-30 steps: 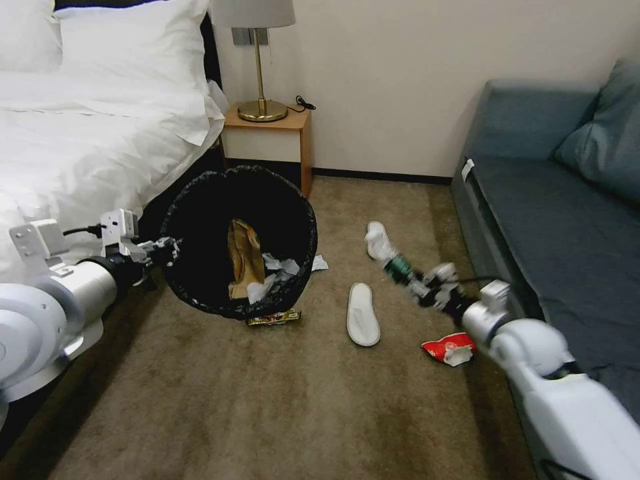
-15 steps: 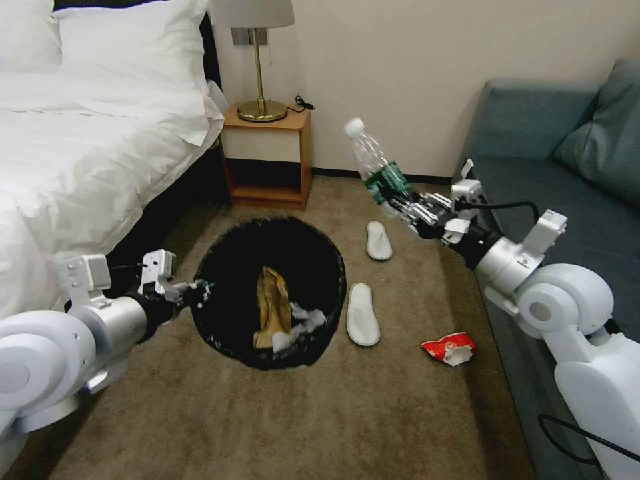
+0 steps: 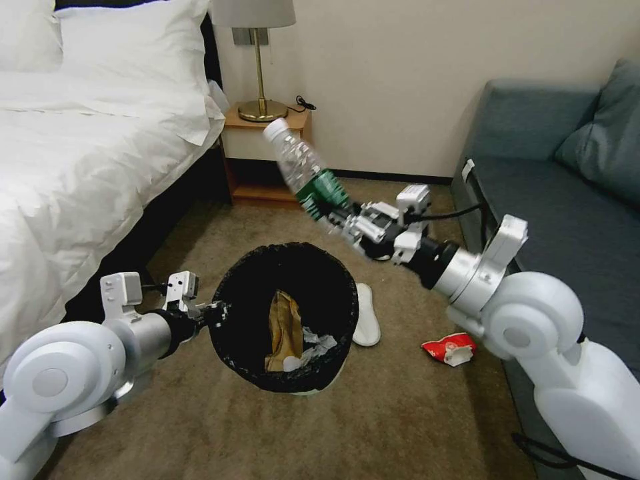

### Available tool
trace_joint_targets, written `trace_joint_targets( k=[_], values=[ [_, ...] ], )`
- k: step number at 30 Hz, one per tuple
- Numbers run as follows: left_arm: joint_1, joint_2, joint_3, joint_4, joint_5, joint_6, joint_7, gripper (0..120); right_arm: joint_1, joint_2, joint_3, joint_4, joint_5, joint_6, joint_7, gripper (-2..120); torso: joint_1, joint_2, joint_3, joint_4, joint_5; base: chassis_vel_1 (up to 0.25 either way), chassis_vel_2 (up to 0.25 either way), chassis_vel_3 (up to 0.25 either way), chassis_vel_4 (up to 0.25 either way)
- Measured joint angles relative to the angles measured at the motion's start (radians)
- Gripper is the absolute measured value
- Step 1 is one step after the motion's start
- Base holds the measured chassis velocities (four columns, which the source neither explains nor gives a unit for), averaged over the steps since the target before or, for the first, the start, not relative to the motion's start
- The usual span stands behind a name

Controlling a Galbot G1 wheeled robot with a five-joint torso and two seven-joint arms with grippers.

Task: Pick up the trash bin, then pick up the garbage on the floor and place it into the trash bin.

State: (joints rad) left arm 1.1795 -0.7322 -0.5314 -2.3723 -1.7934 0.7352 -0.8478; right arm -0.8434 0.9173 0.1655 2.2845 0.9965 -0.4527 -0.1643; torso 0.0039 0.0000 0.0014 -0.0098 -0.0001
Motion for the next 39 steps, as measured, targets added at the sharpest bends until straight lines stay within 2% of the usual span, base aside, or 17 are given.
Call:
trace_joint_targets(
  k=[5, 15, 23, 25, 26, 29, 32, 33, 34, 37, 39],
  values=[
    [-0.006, -0.003, 0.008, 0.006, 0.004, 0.000, 0.000, 3, -0.024, -0.008, -0.039, 0.014, -0.013, -0.008, -0.001, 25, 0.000, 0.000, 0.000, 0.0000, 0.0000, 0.000, 0.000, 0.000, 0.000],
    [-0.014, -0.005, -0.036, 0.019, -0.006, 0.000, -0.009, 3, -0.050, -0.034, -0.035, 0.026, -0.034, -0.017, -0.021, 25, 0.000, 0.000, 0.000, 0.0000, 0.0001, 0.000, 0.000, 0.000, 0.000],
    [-0.020, -0.005, -0.043, 0.020, -0.013, 0.000, -0.010, 3, -0.064, -0.046, -0.023, 0.032, -0.067, -0.017, -0.041, 25, 0.000, 0.000, 0.000, -0.0001, 0.0001, 0.000, 0.000, 0.000, 0.000],
    [-0.021, -0.003, -0.043, 0.021, -0.013, 0.000, -0.010, 3, -0.060, -0.046, -0.022, 0.034, -0.077, -0.017, -0.031, 34, 0.000, 0.000, 0.000, 0.0000, 0.0001, 0.000, 0.000, 0.000, 0.000],
    [-0.021, -0.003, -0.043, 0.021, -0.013, 0.000, -0.010, 3, -0.060, -0.046, -0.022, 0.034, -0.077, -0.017, -0.031, 34, 0.000, 0.000, 0.000, 0.0000, 0.0001, 0.000, 0.000, 0.000, 0.000],
    [-0.024, -0.003, -0.043, 0.021, -0.013, 0.000, -0.009, 3, -0.055, -0.046, -0.023, 0.036, -0.077, -0.016, -0.025, 51, 0.000, 0.000, 0.000, 0.0000, 0.0001, 0.000, 0.000, 0.000, 0.000],
    [-0.025, -0.003, -0.043, 0.021, -0.013, 0.000, -0.008, 3, -0.054, -0.046, -0.024, 0.038, -0.077, -0.016, -0.025, 54, 0.000, 0.000, 0.000, 0.0000, 0.0000, 0.000, 0.000, 0.000, 0.000],
    [-0.027, -0.002, -0.043, 0.021, -0.013, 0.000, -0.008, 3, -0.054, -0.046, -0.027, 0.040, -0.078, -0.015, -0.024, 61, 0.000, 0.000, 0.000, 0.0000, 0.0000, 0.000, 0.000, 0.000, 0.000],
    [-0.027, -0.002, -0.043, 0.021, -0.013, 0.000, -0.008, 3, -0.054, -0.046, -0.027, 0.040, -0.078, -0.015, -0.024, 61, 0.000, 0.000, 0.000, 0.0000, 0.0000, 0.000, 0.000, 0.000, 0.000],
    [-0.029, 0.004, -0.047, 0.020, -0.016, 0.000, -0.006, 3, -0.052, -0.043, -0.032, 0.043, -0.079, -0.013, -0.021, 79, 0.000, 0.000, 0.000, 0.0000, 0.0000, 0.000, 0.000, 0.000, 0.000],
    [-0.028, 0.006, -0.049, 0.019, -0.016, 0.000, -0.006, 3, -0.050, -0.041, -0.032, 0.043, -0.079, -0.013, -0.021, 83, 0.000, 0.000, 0.000, 0.0000, 0.0001, 0.000, 0.000, 0.000, 0.000]
  ],
)
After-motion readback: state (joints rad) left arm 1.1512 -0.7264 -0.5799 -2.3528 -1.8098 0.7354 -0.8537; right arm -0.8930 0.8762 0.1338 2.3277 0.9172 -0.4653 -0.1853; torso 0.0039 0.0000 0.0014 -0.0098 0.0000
